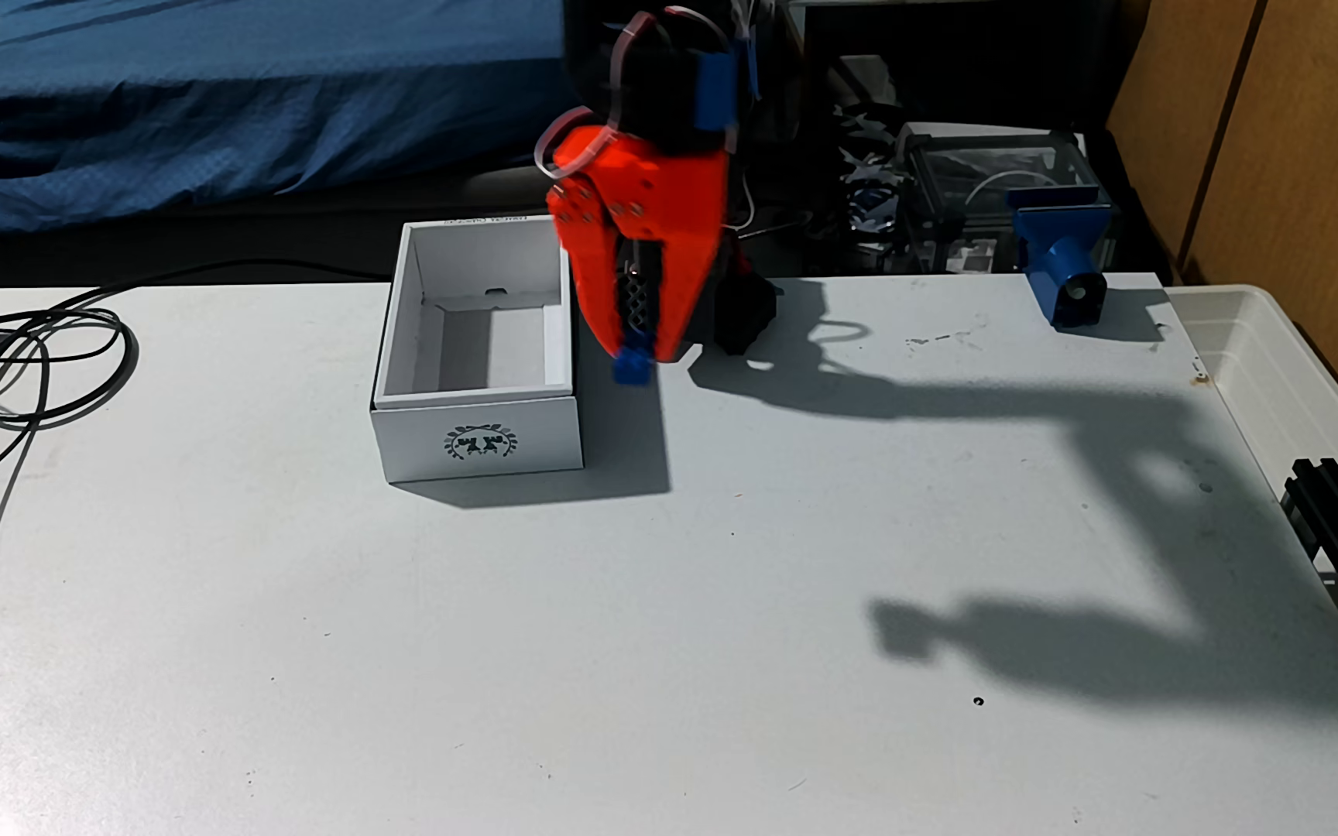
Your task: Grab the blue brick and place in box
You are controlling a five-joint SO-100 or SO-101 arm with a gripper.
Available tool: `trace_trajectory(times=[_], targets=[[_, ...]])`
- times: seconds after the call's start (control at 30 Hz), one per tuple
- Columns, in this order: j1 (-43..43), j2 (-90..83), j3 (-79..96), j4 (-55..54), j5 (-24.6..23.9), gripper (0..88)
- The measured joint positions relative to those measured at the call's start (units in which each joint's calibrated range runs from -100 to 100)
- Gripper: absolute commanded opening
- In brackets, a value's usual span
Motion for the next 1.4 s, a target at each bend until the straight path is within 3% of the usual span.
trace_trajectory(times=[0.33, 0.73, 1.17, 1.4], targets=[[9.2, -26.9, 27.5, 0.0, 7.8, 0.7], [24.6, -35.7, 34.0, -0.6, 16.7, 0.7], [34.6, -35.7, 48.2, -19.0, 23.3, 0.7], [35.9, -35.9, 54.3, -28.3, 25.3, 0.7]])
